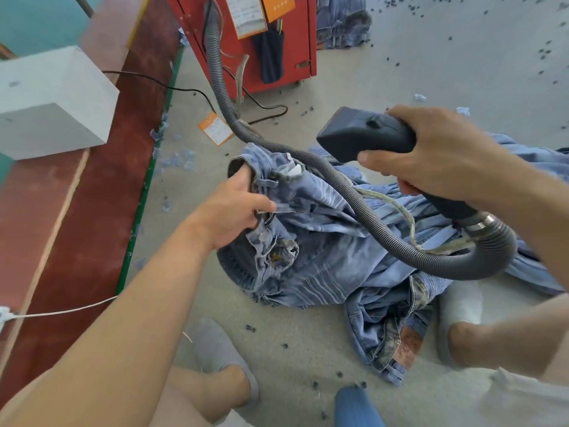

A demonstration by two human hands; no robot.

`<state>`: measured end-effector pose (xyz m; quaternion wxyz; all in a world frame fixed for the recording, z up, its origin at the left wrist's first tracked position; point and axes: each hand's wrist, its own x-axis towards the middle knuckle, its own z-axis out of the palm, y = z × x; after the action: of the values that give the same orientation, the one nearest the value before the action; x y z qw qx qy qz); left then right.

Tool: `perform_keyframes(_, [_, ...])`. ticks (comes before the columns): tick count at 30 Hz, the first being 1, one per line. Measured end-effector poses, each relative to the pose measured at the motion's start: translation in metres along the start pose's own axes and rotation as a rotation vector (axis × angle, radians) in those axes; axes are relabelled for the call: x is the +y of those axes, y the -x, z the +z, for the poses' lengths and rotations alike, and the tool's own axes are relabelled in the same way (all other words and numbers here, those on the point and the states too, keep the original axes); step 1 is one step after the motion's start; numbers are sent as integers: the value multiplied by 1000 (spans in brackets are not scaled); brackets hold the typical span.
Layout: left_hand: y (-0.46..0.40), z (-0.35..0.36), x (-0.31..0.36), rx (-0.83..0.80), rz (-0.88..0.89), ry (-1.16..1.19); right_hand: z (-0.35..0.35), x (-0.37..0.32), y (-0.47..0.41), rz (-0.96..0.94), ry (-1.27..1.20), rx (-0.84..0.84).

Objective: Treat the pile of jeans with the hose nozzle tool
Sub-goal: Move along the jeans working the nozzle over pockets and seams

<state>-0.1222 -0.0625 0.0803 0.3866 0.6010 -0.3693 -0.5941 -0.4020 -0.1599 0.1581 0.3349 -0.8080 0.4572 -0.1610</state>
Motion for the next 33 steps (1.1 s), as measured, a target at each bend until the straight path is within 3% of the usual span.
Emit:
perform_keyframes(4, [-1,6,-13,129,-102,-266,1,-1,3,5,23,-44])
perform_keyframes(6, [-4,8,-19,217,-121,-255,2,-1,4,9,26,-51])
perform_keyframes(13, [-2,6,-8,93,-207,517,-1,-1,5,-3,30,-72])
perform_keyframes(18, [-2,6,2,62,-174,757,2,3,3,33,7,-36])
perform_keyframes(21, [-2,11,3,34,-164,755,4,5,1,38,47,-66])
perform_keyframes(28, [3,26,10,-64,-63,550,15,-4,0,-88,127,-375])
perform_keyframes(33, [8,30,16,-216,-23,471,27,-12,-4,-137,129,-298])
